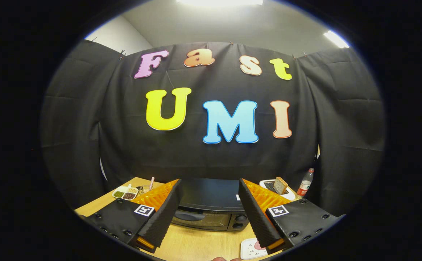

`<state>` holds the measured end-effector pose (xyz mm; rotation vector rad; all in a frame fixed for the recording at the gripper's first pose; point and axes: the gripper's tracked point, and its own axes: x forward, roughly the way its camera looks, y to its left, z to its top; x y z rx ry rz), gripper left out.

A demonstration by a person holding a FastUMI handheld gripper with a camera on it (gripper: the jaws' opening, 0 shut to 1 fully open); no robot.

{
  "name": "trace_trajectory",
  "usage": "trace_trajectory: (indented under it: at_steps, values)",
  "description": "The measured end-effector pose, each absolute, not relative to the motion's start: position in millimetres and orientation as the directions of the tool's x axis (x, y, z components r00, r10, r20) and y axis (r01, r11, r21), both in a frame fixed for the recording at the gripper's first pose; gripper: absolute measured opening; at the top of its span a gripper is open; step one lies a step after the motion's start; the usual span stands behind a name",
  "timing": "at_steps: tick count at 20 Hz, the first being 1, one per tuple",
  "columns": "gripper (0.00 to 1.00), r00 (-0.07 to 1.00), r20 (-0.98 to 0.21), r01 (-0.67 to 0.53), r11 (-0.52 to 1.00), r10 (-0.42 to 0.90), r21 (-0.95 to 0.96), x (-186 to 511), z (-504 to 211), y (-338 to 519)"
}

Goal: Open the toaster oven, put the food inside, and close the toaster oven door.

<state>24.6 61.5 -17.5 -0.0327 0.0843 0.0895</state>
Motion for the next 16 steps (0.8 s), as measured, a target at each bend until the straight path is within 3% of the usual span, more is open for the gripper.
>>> trace_trajectory:
  at_steps: [16]
  values:
    - [0.98,0.937,-0.346,-0.063,0.998,0.054,-0.016,112,-138,118]
